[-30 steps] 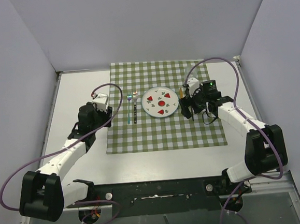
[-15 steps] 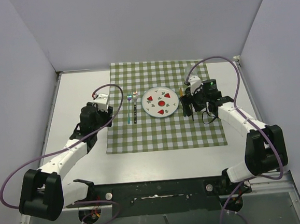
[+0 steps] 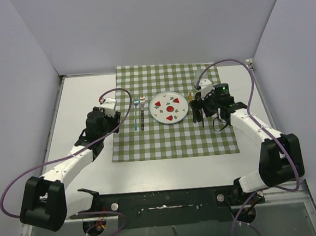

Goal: Set the dinner table for one person
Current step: Reset both arms

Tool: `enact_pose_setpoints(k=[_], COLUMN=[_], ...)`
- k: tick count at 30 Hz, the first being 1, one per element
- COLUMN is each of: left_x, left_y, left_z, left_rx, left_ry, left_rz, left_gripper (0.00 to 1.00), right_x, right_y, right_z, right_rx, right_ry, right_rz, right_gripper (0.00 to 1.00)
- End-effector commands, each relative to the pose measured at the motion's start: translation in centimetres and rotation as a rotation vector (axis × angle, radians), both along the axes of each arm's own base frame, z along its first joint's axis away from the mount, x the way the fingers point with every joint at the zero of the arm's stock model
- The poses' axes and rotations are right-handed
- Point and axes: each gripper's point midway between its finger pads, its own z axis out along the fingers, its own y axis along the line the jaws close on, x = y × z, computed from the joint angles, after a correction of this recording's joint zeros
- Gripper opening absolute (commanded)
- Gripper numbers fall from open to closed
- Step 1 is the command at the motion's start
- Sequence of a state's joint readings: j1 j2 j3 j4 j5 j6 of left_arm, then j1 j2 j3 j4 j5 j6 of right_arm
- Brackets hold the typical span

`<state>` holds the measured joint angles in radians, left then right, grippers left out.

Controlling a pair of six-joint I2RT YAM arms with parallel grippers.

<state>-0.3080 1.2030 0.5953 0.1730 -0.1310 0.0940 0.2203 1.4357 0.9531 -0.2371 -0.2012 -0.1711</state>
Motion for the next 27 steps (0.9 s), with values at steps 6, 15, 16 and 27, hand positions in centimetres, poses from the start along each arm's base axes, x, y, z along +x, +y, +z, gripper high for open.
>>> enact_pose_setpoints(k=[6,15,16,27], left_x=[2.3,1.7,1.7,1.4], left_y=[-2.0,-1.6,-1.6,-1.4], left_z=[3.4,2.4,2.4,1.9], left_rx=[0.006,0.01,0.009,0.017], left_ry=[-0.114,-0.104,-0.105,-0.097], left_rz=[-0.032,-0.021,-0.02,-0.021], left_gripper=[0.59,0.59,0.59,0.59], right_x=[1.1,1.1,1.1,1.1], right_y=[0.4,0.4,0.3,0.3], right_z=[2.4,2.5,2.5,2.8], right_rx=[0.007,0.005,0.004,0.003], right_ry=[-0.091,-0.09,-0.091,-0.098], right_rz=[-0.005,-0.007,-0.01,-0.008], right_gripper=[0.98,0.98,0.98,0.98])
